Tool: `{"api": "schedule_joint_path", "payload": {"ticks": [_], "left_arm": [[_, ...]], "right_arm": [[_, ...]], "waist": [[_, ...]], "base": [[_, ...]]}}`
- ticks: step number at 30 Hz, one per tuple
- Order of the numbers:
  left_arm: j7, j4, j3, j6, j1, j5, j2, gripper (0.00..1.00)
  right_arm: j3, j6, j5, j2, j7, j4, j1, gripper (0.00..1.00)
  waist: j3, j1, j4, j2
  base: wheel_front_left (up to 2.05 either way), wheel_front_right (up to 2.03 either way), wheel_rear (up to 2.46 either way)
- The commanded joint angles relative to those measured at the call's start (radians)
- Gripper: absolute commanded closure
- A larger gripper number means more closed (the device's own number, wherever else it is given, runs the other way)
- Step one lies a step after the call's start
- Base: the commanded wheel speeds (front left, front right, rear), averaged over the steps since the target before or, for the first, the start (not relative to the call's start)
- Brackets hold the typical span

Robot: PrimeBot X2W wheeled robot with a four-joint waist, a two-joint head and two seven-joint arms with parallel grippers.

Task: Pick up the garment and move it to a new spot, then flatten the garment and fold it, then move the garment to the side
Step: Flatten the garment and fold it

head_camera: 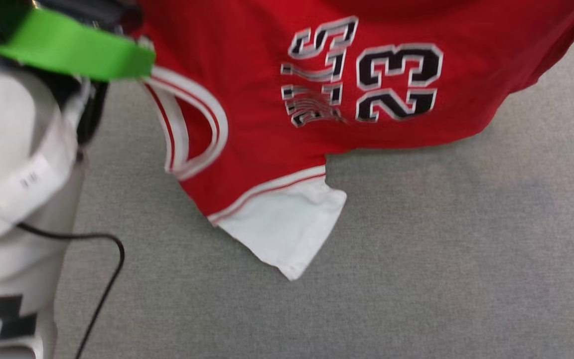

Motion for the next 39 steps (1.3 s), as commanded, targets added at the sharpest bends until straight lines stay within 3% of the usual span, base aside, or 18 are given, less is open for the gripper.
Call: {"api": "schedule_joint_path", "payload": {"ticks": [1,8,9,21,28,39], "left_arm": [[0.003,0.025,0.000,-0.010,-0.074,-0.003,-0.003,1.00],[-0.002,0.167,-0.004,-0.032,-0.398,0.000,-0.005,1.00],[-0.005,0.236,-0.009,-0.040,-0.552,0.003,-0.003,1.00],[-0.071,0.554,-0.076,-0.053,-1.016,0.012,0.002,1.00],[-0.118,0.679,-0.129,-0.054,-1.050,-0.013,-0.004,1.00],[-0.148,0.688,-0.190,-0.054,-0.846,-0.051,0.052,1.00]], "right_arm": [[-0.017,-0.001,-0.015,0.017,0.000,0.011,-0.062,1.00],[-0.041,-0.001,-0.097,0.094,-0.018,0.139,-0.334,1.00],[-0.057,-0.001,-0.129,0.121,-0.041,0.221,-0.472,1.00],[-0.046,-0.001,-0.269,0.163,-0.186,0.498,-0.882,1.00],[0.021,-0.001,-0.274,0.191,-0.258,0.644,-0.934,1.00],[0.164,-0.001,-0.162,0.235,-0.365,0.777,-0.764,1.00]], "waist": [[0.082,0.0000,-0.021,-0.0001],[0.217,0.0000,-0.044,-0.0001],[0.264,0.0000,-0.058,-0.0001],[0.336,0.0000,-0.063,-0.0001],[0.370,0.0000,-0.063,-0.0001],[0.352,0.0000,-0.060,-0.0001]], "base": [[0.00,0.00,0.00],[0.00,0.00,0.00],[0.00,0.00,0.00],[0.00,0.00,0.00],[0.00,0.00,0.00],[0.00,0.00,0.00]]}}
